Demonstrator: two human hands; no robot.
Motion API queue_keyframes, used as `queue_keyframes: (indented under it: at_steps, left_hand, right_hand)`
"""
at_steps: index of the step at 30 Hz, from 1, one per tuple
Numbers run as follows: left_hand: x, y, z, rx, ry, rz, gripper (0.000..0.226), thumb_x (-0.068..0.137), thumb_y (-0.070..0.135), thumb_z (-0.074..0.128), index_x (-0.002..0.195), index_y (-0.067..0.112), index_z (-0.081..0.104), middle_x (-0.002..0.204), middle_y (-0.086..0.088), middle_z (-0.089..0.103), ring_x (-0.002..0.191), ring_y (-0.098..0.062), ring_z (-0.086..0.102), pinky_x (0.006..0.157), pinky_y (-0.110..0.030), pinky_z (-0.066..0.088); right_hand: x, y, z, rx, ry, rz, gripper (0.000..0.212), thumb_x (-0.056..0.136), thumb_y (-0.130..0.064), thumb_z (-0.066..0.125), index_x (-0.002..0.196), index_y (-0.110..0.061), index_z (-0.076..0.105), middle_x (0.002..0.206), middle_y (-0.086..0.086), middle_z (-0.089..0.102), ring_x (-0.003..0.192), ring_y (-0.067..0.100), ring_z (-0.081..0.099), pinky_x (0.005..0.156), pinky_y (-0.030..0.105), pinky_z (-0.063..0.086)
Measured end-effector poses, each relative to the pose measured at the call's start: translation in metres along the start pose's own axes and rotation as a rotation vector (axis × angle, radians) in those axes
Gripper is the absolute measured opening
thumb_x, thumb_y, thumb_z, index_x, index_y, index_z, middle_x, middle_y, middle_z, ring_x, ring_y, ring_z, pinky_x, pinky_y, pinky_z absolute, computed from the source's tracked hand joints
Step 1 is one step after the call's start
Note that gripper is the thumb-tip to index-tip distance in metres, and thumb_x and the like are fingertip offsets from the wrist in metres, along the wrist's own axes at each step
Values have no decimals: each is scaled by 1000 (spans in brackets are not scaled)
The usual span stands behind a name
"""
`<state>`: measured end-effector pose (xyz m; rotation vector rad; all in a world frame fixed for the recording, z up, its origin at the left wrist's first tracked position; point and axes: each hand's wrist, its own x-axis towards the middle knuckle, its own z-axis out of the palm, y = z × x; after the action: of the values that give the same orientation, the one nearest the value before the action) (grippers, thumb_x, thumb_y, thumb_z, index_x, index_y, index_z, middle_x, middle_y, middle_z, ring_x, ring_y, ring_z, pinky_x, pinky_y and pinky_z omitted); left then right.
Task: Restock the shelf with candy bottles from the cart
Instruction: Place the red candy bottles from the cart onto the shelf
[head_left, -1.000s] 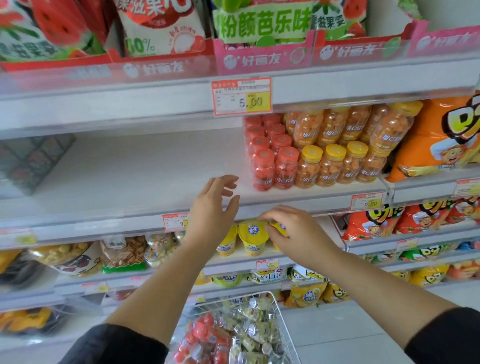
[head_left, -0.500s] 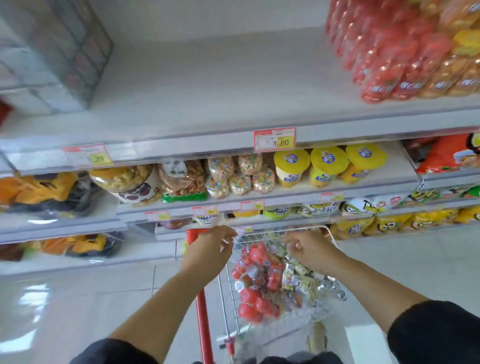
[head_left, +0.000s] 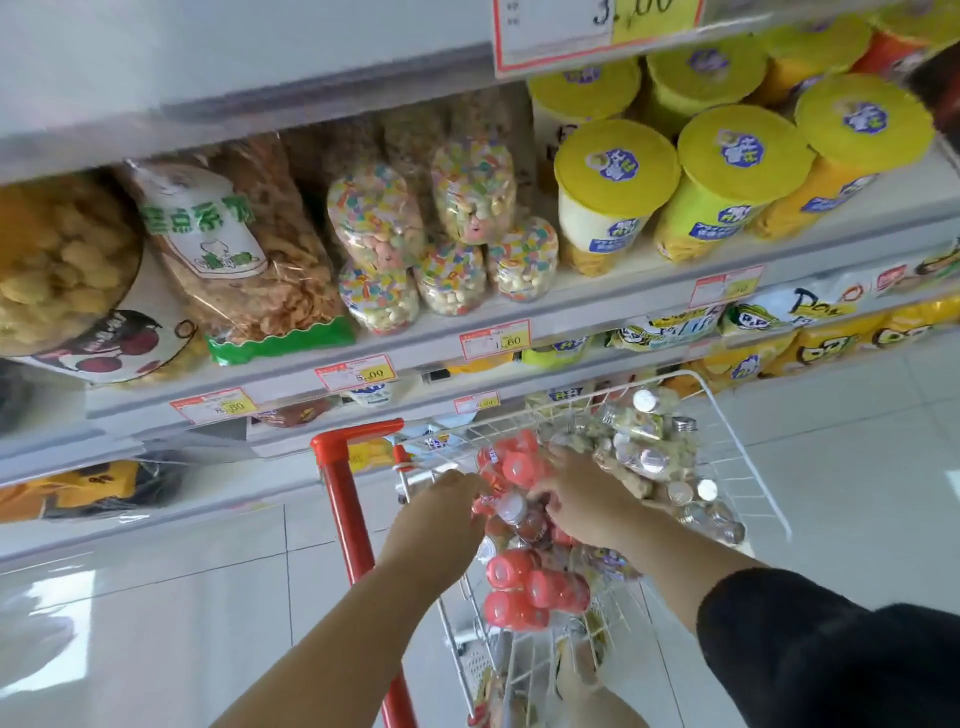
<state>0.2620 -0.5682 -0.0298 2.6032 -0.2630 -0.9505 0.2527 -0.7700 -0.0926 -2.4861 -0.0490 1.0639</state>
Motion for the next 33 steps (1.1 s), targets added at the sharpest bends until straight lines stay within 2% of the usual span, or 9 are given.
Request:
queue_keyframes:
  at_steps: [6,10,13,19,22,25,27,30,33]
  left_hand:
    - [42,-13,29,523,-41,-5,48,89,-1,47,132,21,53,125,0,58,119,-24,57,107,-38,42]
    - [54,-10,41,811,-124,39,47,91,9,52,136,14,41,120,-5,64,115,-26,59,107,-39,31]
    - [67,-10,55,820,-153,-18,47,93,23,54,136,13,40,113,-2,68,109,-25,62,100,-40,33]
    - [85,-5,75,721,-147,-136,75,97,44,49,153,8,14,114,-3,64,107,-25,62,104,-40,40]
    - [90,-8,76,642,-107,-141,71,95,40,52,151,12,19,115,-4,60,103,-24,63,86,-35,48]
    - [84,-7,70,432,-75,-124,69,91,45,57,144,15,24,113,-3,58,99,-24,65,76,-35,56]
    - [74,-1,59,328,-59,-86,68,89,47,58,141,16,26,112,0,58,98,-22,65,77,-38,58]
    - [52,14,35,119,-53,-60,58,82,50,60,129,28,34,103,9,58,90,-17,63,75,-38,57]
    - [15,37,2,-244,-25,-12,49,72,60,58,115,45,42,92,17,66,81,-11,67,72,-38,58]
  right_hand:
    - [32,3,26,-187,-29,-95,56,92,-13,57,139,-43,50,161,-3,-25,151,30,-7,120,61,7]
    - [24,14,34,-32,69,-167,58,98,-16,51,142,-52,41,161,-11,-19,147,16,-7,123,49,5]
    - [4,23,35,265,152,-150,53,95,-20,60,131,-57,50,161,-17,5,144,8,21,119,32,30]
    - [-34,37,15,687,291,-68,46,96,-13,57,125,-48,61,143,-19,39,100,-6,57,85,16,51]
    - [-48,38,0,871,276,-7,44,95,-11,55,117,-48,66,135,-22,55,98,28,68,85,46,57]
    - [-62,38,-11,968,299,-13,47,94,-8,54,115,-48,65,130,-20,60,42,17,45,44,27,41]
    - [-75,34,-22,986,323,-8,46,94,-10,56,115,-48,67,130,-17,61,35,8,27,38,21,29]
    - [-101,23,-43,1027,336,-31,43,93,-15,61,112,-53,68,128,-20,63,51,8,53,58,26,49]
    - [-135,7,-73,1081,377,-40,38,86,-30,65,117,-51,66,130,-26,61,116,22,63,103,56,46]
